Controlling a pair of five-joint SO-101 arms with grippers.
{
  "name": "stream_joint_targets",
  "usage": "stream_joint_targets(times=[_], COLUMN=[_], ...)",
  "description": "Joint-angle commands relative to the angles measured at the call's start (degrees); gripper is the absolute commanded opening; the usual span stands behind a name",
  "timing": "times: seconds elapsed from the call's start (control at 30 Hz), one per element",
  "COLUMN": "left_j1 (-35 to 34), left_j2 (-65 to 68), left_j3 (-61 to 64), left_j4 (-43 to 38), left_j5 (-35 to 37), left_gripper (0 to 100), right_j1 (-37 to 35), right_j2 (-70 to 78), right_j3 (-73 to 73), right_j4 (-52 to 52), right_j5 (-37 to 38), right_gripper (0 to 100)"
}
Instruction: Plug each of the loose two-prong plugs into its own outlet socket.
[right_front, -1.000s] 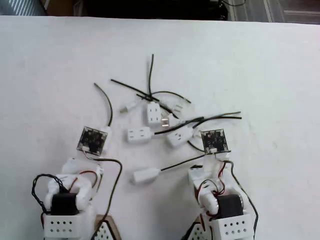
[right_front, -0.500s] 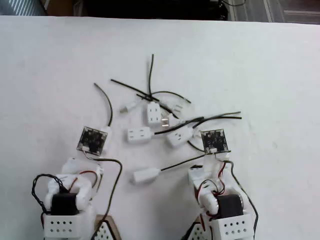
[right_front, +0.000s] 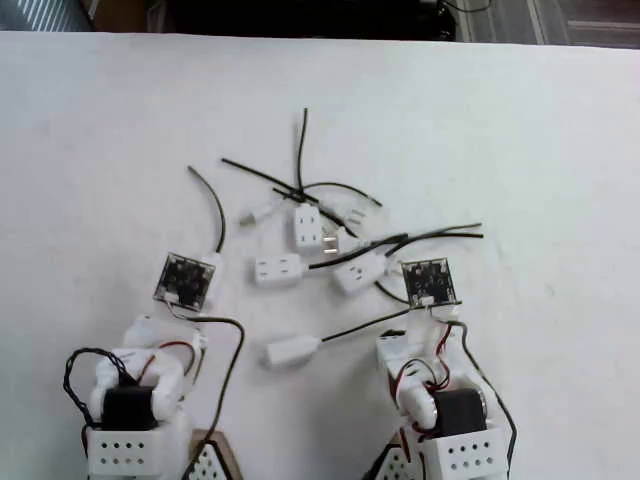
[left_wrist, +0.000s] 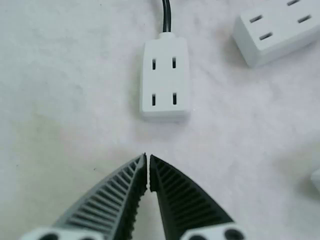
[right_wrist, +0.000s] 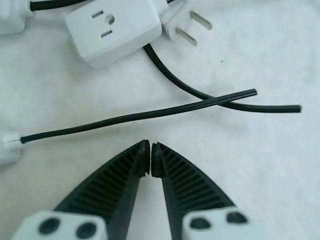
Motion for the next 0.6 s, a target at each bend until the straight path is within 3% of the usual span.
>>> stream_joint_targets(times=[0.0, 0.57], left_j1=[0.3, 0.7], left_j2=[0.4, 0.4], left_j3=[-0.3, -0.5], left_j4=[0.2, 0.3], left_j5=[-0.4, -0.7], left_gripper=[3, 4], right_j1=[0.3, 0.1], right_j2=[-0.6, -0.6], right_j3=[0.6, 0.6], right_j4=[0.5, 0.5], right_j5=[-0.2, -0.2], right_gripper=[1.9, 2.0])
